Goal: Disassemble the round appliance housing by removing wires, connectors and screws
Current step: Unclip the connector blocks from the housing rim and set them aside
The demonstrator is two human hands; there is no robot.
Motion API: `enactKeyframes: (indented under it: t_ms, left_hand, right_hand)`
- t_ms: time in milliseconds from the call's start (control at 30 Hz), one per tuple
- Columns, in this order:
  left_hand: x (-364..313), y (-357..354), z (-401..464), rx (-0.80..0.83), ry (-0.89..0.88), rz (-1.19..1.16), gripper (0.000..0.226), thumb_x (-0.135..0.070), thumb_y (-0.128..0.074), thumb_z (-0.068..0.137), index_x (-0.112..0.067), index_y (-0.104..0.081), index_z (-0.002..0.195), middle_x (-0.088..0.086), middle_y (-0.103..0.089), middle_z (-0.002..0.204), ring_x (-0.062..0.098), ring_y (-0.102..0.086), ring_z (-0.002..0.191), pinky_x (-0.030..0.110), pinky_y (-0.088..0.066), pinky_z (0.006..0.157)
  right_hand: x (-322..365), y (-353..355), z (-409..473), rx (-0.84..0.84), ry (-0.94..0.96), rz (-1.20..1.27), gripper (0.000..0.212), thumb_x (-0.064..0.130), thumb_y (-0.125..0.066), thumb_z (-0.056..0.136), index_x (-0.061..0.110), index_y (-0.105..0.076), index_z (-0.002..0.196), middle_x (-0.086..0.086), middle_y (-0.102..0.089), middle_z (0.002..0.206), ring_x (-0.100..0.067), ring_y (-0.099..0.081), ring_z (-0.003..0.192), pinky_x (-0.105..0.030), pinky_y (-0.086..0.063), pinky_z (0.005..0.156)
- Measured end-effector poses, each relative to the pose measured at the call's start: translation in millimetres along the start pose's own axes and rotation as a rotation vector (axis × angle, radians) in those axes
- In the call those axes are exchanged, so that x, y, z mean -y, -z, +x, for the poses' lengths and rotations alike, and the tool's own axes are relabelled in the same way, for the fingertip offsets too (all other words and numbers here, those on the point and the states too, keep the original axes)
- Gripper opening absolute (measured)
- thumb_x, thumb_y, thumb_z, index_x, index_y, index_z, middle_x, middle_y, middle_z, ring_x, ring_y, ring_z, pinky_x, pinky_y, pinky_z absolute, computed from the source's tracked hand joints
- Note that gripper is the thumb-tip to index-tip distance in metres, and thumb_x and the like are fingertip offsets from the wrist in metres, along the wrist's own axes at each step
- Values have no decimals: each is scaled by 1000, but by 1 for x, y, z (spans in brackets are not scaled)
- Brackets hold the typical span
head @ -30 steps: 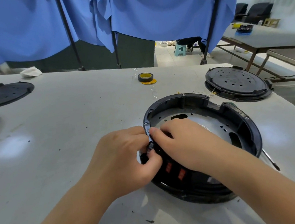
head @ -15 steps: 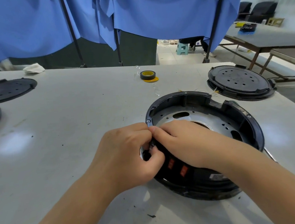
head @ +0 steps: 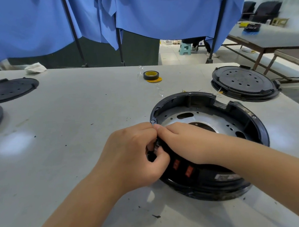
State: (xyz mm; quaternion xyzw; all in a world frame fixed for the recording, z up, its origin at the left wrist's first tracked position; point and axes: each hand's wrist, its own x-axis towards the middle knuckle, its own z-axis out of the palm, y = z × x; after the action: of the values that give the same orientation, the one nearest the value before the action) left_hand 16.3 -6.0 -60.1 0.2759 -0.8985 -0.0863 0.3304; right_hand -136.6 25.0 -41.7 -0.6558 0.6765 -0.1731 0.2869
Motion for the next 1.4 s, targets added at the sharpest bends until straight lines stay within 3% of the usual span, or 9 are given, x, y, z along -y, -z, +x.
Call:
enactKeyframes:
  t_ms: [100, 300, 467, 633, 800, 1000, 1167, 1333, 1400]
  left_hand:
    - [0, 0, 0, 1, 3, 10, 23, -28, -49, 70, -11, -45, 55, -3, -46, 55, 22, -46, 49, 38, -41, 45]
    - [-1, 1, 0, 11, 13, 29, 25, -30, -48, 70, -10, -45, 55, -1, -46, 55, 24, -46, 50, 39, -41, 46]
    - [-2, 1, -1, 4, 17, 29, 25, -30, -48, 70, -11, -44, 55, -2, -45, 55, 23, -46, 49, 39, -41, 45]
    - [-1, 1, 0, 6, 24, 18, 25, -30, -47, 69, -11, -44, 54, -2, -45, 54, 24, -46, 49, 38, -42, 46]
    - [0, 1, -1, 10, 28, 5, 24, -30, -47, 69, -11, -47, 55, -2, -47, 55, 24, -47, 51, 38, -43, 47]
    - [0, 4, 0, 32, 16, 15, 21, -30, -46, 69, -13, -46, 55, -3, -47, 54, 22, -47, 50, 36, -43, 45]
    - [2, 8, -1, 69, -11, 60, 24, -32, -44, 68, -12, -49, 55, -3, -48, 56, 21, -47, 50, 35, -43, 45]
    - [6, 13, -2, 98, 0, 58, 27, -36, -42, 68, -14, -50, 56, -2, -53, 57, 21, -51, 54, 36, -46, 50]
    - [8, 15, 0, 110, 43, 19, 26, -37, -45, 69, -14, -53, 57, -2, -57, 58, 20, -55, 59, 38, -49, 56]
  right_hand:
    - [0, 1, 0, 15, -39, 54, 63, 55, -16, 99, 23, -62, 70, 2, -70, 66, -20, -68, 65, -9, -40, 47]
    - [1, 2, -2, 61, -70, 142, 63, 53, -17, 100, 22, -58, 63, 10, -57, 43, -19, -59, 53, -8, -38, 41]
    - [0, 2, -1, 60, -66, 147, 64, 54, -17, 100, 25, -58, 59, 10, -56, 44, -10, -55, 46, -8, -37, 43]
    - [-3, 1, 0, 53, -56, 128, 64, 53, -18, 100, 22, -59, 63, 8, -59, 48, -14, -59, 51, -8, -38, 44]
    - [-6, 0, 4, 16, -26, 60, 62, 60, -21, 97, 22, -60, 66, 8, -58, 53, -4, -52, 46, -21, -39, 55]
    - [-5, 0, 4, -53, 19, 11, 59, 55, -26, 98, 18, -50, 58, 8, -45, 46, -5, -40, 41, -25, -36, 52]
    - [-1, 0, 0, -83, 31, -32, 62, 51, -27, 99, 17, -48, 52, 9, -47, 38, -6, -42, 35, -13, -31, 40]
    - [-3, -1, -3, -115, -5, -118, 68, 64, -24, 94, 10, -61, 73, -7, -66, 63, -19, -52, 45, -32, -44, 52]
    - [-3, 0, -5, -92, -27, -110, 68, 66, -24, 92, 14, -60, 68, -2, -68, 61, -18, -54, 42, -34, -47, 52]
